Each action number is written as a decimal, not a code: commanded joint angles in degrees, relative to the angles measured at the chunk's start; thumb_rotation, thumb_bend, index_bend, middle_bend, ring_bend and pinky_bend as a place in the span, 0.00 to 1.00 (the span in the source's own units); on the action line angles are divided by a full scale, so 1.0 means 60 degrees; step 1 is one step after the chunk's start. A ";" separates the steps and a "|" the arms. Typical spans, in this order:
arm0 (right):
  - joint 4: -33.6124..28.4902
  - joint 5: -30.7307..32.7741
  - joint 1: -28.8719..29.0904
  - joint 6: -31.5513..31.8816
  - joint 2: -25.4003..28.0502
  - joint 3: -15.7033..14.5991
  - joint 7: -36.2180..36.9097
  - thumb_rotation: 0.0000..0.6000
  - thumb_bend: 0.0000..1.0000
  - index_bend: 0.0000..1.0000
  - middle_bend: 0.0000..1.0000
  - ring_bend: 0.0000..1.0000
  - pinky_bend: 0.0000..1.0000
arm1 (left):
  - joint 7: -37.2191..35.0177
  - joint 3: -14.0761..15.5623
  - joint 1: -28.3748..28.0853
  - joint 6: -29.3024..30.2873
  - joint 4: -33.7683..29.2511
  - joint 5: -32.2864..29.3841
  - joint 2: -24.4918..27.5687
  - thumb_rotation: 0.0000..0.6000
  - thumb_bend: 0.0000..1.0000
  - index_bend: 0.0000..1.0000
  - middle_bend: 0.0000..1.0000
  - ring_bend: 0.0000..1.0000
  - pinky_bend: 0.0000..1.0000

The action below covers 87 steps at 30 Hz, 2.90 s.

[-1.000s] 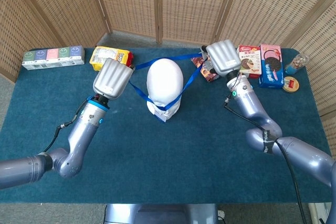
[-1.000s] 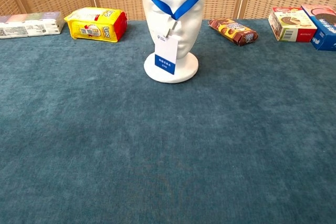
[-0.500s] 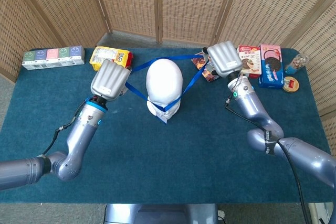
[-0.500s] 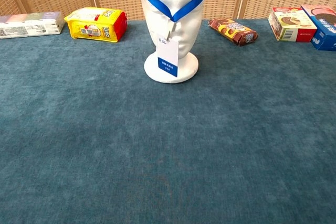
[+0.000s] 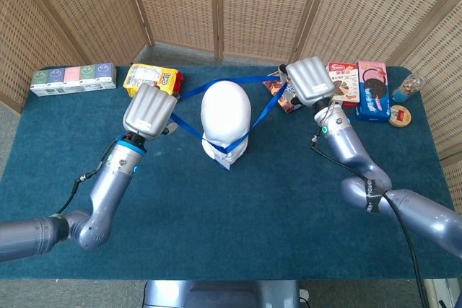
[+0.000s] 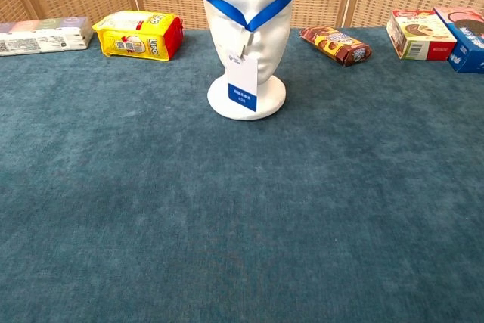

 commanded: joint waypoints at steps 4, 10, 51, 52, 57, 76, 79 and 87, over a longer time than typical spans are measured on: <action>-0.0045 0.0080 0.0022 -0.0039 0.0032 -0.0008 -0.0047 0.89 0.32 0.47 0.97 1.00 1.00 | 0.0039 0.0036 -0.0033 -0.0005 -0.0082 -0.0070 0.0079 0.68 0.11 0.53 0.62 0.53 0.66; -0.0107 0.0154 0.0027 -0.0096 0.0074 -0.0040 -0.0073 0.80 0.30 0.44 0.97 1.00 1.00 | 0.0115 0.0100 -0.0067 -0.0008 -0.0186 -0.0187 0.0145 0.66 0.11 0.52 0.58 0.51 0.64; -0.1779 0.0238 -0.0855 0.1210 0.1266 0.0057 0.0108 0.80 0.28 0.39 0.83 0.99 1.00 | -0.2273 0.0069 0.1223 0.0627 -0.1316 -0.0417 0.1093 0.55 0.08 0.41 0.41 0.37 0.48; -0.1916 0.0198 -0.0947 0.1319 0.1348 0.0039 0.0109 0.80 0.28 0.39 0.81 0.98 1.00 | -0.2387 0.0079 0.1307 0.0632 -0.1428 -0.0396 0.1194 0.56 0.08 0.41 0.41 0.37 0.48; -0.2942 0.0016 -0.1634 0.2004 0.1877 -0.0073 0.0287 0.79 0.29 0.41 0.72 0.87 0.94 | -0.3276 0.0292 0.2011 0.0798 -0.2019 -0.0022 0.1754 0.55 0.08 0.41 0.41 0.37 0.46; -0.6203 -0.1480 -0.4818 0.4895 0.3201 -0.1600 0.0313 0.80 0.28 0.48 0.60 0.66 0.76 | -0.6431 0.2514 0.5550 0.2290 -0.2903 0.3744 0.3047 0.55 0.09 0.41 0.41 0.37 0.43; -0.6397 -0.1847 -0.5282 0.5278 0.3215 -0.1877 0.0393 0.80 0.28 0.48 0.59 0.65 0.76 | -0.6819 0.2826 0.5987 0.2390 -0.2884 0.4082 0.3168 0.55 0.09 0.41 0.41 0.37 0.42; -0.6600 -0.2876 -0.6455 0.6497 0.3231 -0.2447 0.0405 0.80 0.28 0.48 0.59 0.64 0.76 | -0.7519 0.3466 0.7244 0.3244 -0.2472 0.5101 0.3023 0.55 0.09 0.41 0.41 0.37 0.41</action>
